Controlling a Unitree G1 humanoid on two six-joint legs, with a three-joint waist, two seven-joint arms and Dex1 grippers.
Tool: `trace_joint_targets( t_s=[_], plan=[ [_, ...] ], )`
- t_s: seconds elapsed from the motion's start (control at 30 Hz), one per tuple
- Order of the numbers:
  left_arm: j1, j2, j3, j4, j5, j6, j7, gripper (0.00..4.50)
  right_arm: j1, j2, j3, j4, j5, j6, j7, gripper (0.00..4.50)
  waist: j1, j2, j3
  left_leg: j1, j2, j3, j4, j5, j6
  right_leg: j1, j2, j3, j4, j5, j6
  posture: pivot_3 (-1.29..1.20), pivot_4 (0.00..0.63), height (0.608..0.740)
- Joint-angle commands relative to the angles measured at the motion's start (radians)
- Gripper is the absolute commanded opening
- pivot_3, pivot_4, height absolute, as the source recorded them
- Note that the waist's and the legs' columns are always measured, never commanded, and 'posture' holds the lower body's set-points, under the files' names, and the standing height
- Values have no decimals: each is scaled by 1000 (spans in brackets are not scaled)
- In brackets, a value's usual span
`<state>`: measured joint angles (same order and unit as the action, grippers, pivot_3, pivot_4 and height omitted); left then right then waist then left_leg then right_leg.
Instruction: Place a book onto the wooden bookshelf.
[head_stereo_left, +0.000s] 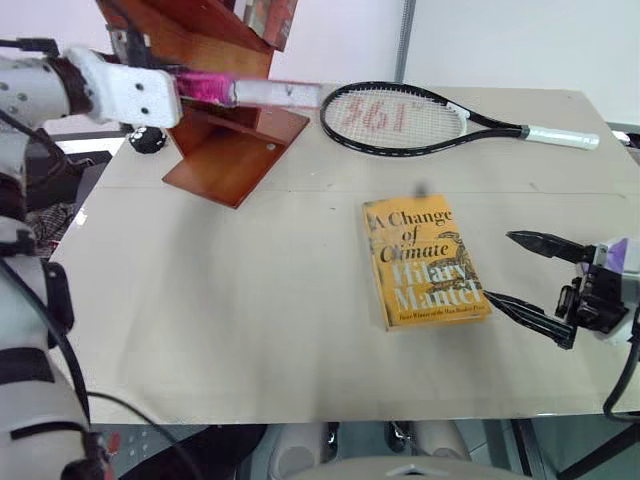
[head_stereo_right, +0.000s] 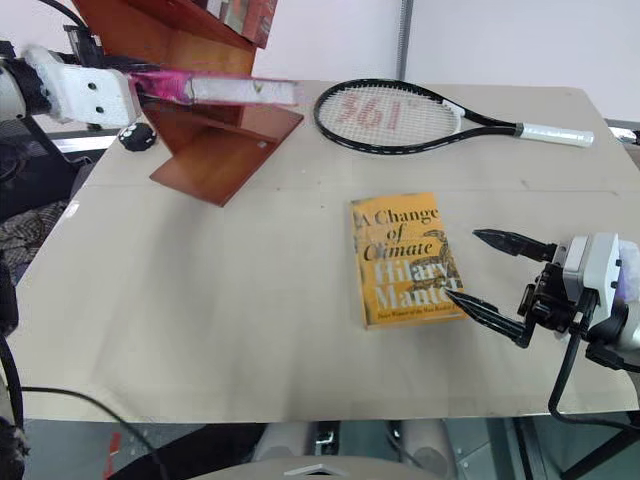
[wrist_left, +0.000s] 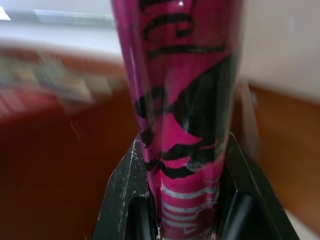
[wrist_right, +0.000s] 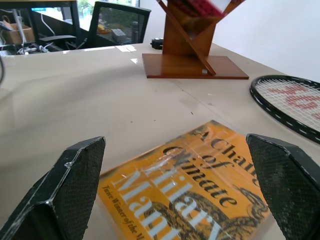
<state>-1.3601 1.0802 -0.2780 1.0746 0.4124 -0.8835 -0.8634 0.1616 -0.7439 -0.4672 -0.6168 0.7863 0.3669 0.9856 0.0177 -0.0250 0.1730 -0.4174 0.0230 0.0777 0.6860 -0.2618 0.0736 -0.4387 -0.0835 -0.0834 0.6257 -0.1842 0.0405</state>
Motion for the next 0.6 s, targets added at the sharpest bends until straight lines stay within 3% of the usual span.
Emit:
trace_joint_targets(
  t_s=[0.03, 0.13, 0.43, 0.57, 0.6],
  plan=[
    [-107, 24, -40, 100, 89, 13, 18, 713, -28, -18, -71, -66, 80, -2, -37, 4500, 4, 0, 0, -1, 0, 0, 0, 0, 1, 0, -1, 0, 0, 0, 0, 0, 150, 717],
    [-149, 22, -65, 140, 133, 15, 52, 713, -33, -28, -121, -94, 118, 6, -78, 4500, 4, -1, 0, -1, -1, 2, 1, -2, 3, 0, -3, 1, -1, -1, 1, 0, 150, 717],
    [-217, -33, -228, 241, 381, 85, 407, 713, -131, -74, -115, -145, 203, 29, -181, 4500, -3, -2, 1, 0, 0, 2, 1, -3, 4, -1, -2, 1, 2, -3, 5, 0, 150, 717],
    [-204, -41, -212, 282, 346, 104, 364, 713, -126, -72, -113, -164, 206, 24, -203, 4500, -4, -2, 1, 1, 0, 2, 2, -2, 4, -1, -3, 1, 5, -2, 4, 0, 150, 717],
    [-205, -39, -196, 286, 324, 99, 339, 1735, -124, -71, -114, -169, 208, 23, -209, 4500, -5, -2, 1, 2, 0, 3, 2, -2, 4, -1, -3, 1, 7, -2, 4, 0, 150, 717]
  ],
)
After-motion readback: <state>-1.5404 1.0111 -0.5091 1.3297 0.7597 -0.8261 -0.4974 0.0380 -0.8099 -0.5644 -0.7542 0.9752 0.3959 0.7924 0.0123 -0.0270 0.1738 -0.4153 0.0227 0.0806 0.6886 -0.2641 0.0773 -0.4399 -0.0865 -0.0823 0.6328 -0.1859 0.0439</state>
